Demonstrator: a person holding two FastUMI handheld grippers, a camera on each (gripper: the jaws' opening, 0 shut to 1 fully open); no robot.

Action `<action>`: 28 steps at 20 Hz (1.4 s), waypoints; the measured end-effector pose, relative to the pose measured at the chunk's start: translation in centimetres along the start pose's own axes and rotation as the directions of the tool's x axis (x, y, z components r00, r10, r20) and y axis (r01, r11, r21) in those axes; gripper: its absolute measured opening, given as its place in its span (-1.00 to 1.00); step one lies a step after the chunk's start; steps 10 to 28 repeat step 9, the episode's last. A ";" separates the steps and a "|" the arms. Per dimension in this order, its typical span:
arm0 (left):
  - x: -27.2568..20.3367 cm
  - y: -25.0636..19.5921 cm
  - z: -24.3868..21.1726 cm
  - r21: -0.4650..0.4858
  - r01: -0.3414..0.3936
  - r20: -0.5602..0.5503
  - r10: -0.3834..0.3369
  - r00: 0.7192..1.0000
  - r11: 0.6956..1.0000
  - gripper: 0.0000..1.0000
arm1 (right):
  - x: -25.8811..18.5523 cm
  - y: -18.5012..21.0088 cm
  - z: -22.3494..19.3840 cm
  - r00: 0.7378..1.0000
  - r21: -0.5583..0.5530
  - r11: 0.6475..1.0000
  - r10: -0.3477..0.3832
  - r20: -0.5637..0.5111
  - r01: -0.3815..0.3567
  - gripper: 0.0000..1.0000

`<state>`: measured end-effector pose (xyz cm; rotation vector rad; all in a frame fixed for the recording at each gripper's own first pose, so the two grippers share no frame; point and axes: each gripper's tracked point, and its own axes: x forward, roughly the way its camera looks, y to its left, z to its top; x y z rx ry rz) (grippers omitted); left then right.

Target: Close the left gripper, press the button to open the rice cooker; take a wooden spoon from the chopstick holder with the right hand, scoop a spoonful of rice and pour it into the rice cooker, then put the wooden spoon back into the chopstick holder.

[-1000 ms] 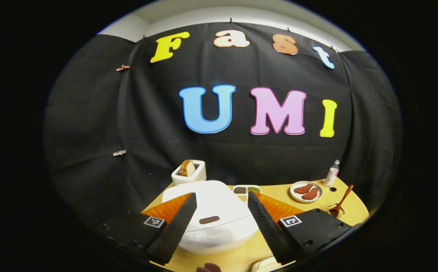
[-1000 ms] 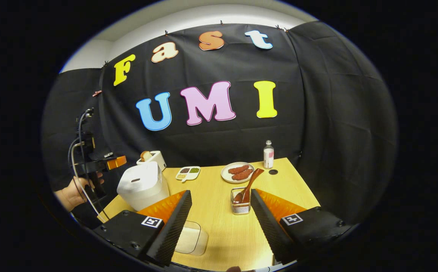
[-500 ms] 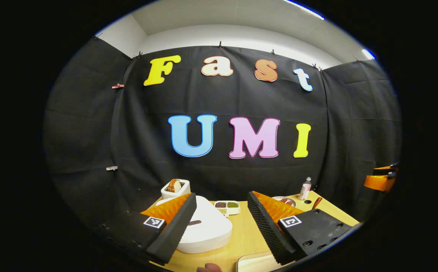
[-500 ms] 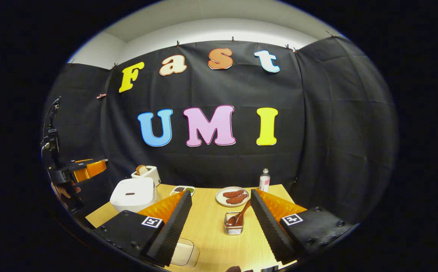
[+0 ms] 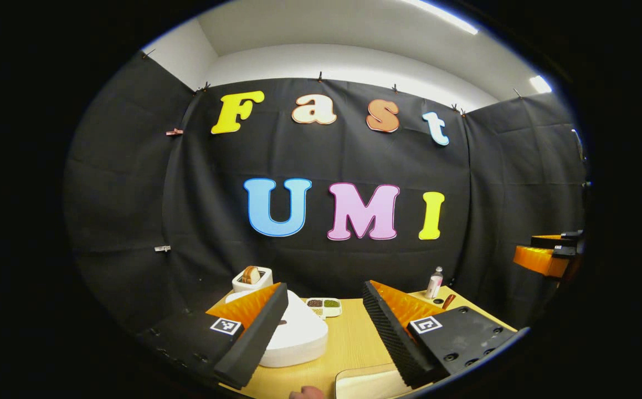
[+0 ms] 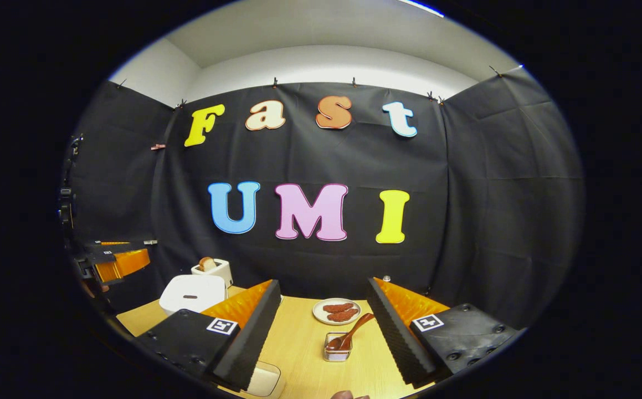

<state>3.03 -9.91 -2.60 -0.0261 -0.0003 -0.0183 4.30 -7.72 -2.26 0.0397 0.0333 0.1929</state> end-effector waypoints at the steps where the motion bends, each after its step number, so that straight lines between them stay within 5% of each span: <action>1: 0.0 0.2 0.0 -0.003 -0.002 0.000 0.002 1.000 1.000 0.89 | 0.1 -0.1 0.1 1.000 -0.002 1.000 -0.002 0.002 0.002 0.97; 28: 0.1 -0.1 0.4 0.031 0.003 0.021 -0.003 1.000 1.000 0.90 | 0.0 -0.4 0.1 1.000 0.006 1.000 -0.013 -0.003 0.013 0.97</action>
